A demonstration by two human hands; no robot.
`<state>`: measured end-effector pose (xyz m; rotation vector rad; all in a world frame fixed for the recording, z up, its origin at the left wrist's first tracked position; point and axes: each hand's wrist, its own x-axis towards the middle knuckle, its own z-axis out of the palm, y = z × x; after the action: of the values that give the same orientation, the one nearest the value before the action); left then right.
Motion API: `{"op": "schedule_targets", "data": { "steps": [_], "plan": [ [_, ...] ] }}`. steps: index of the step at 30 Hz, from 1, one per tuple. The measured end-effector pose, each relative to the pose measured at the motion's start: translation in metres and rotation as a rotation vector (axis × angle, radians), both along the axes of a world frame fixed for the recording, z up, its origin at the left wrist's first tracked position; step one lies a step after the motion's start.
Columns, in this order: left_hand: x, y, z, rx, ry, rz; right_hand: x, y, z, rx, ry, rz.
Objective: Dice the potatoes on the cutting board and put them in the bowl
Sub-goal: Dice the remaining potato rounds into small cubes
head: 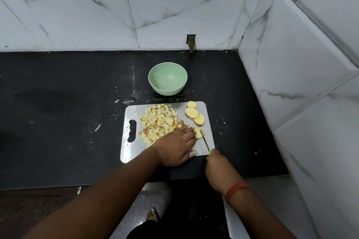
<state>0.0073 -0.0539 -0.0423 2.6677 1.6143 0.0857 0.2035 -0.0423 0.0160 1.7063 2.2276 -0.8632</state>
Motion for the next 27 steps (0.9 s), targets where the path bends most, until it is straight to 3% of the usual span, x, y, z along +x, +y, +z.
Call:
{"op": "schedule_targets", "data": {
  "steps": [11, 27],
  "plan": [
    [0.001, 0.001, 0.001, -0.024, -0.01, -0.003, -0.025, 0.014, -0.002, -0.061, -0.064, -0.023],
    [0.003, 0.003, 0.003, -0.029, 0.0, -0.02, 0.008, -0.015, -0.012, -0.077, -0.049, -0.016]
  ]
}}
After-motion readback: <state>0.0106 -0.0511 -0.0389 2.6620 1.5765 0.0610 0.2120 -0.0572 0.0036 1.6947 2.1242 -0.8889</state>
